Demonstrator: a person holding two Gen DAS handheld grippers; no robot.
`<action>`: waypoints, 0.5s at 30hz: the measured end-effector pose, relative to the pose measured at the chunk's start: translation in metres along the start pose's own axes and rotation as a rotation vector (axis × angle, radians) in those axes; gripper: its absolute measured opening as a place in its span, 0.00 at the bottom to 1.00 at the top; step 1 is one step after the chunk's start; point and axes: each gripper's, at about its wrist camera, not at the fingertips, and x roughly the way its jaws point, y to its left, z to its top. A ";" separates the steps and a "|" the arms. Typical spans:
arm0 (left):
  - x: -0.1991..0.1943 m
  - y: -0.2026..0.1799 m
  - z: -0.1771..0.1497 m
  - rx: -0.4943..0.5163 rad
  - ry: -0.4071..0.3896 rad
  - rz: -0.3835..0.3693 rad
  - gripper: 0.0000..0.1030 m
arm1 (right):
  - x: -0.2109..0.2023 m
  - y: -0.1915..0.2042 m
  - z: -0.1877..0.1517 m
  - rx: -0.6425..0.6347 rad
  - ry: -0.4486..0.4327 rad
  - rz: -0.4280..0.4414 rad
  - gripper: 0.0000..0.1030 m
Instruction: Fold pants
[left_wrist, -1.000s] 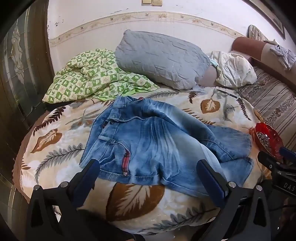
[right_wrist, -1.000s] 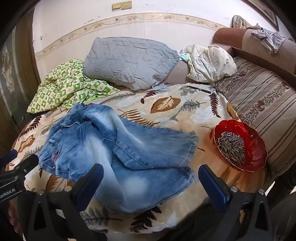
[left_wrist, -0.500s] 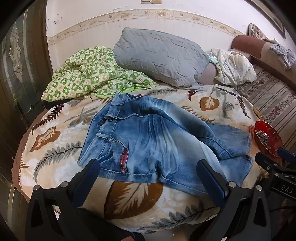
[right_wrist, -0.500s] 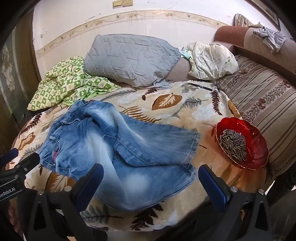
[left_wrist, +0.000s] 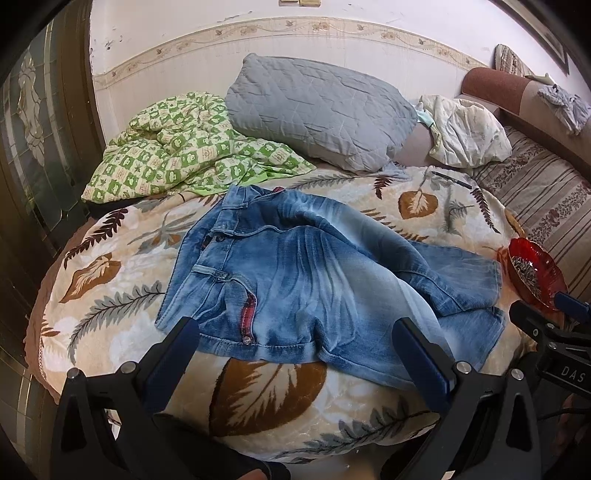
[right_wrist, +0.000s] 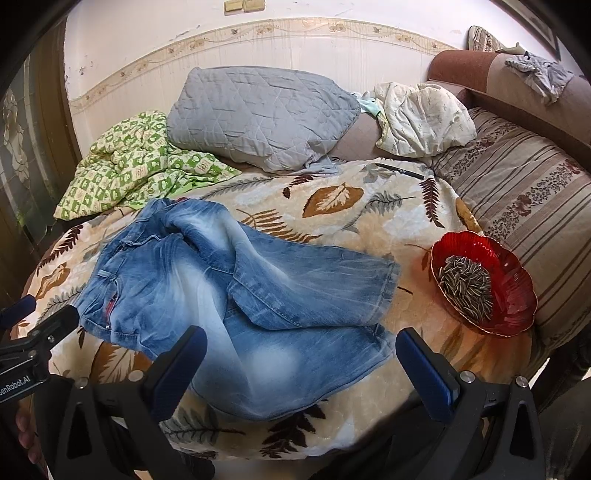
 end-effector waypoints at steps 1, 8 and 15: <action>0.000 0.000 0.000 -0.002 0.000 -0.002 1.00 | 0.000 0.000 0.000 0.000 0.001 0.001 1.00; -0.001 0.001 0.001 0.001 0.001 -0.001 1.00 | 0.000 -0.001 0.001 0.002 0.002 0.001 1.00; -0.002 0.000 0.003 0.009 0.005 -0.001 1.00 | 0.000 0.000 0.001 -0.004 0.000 0.000 1.00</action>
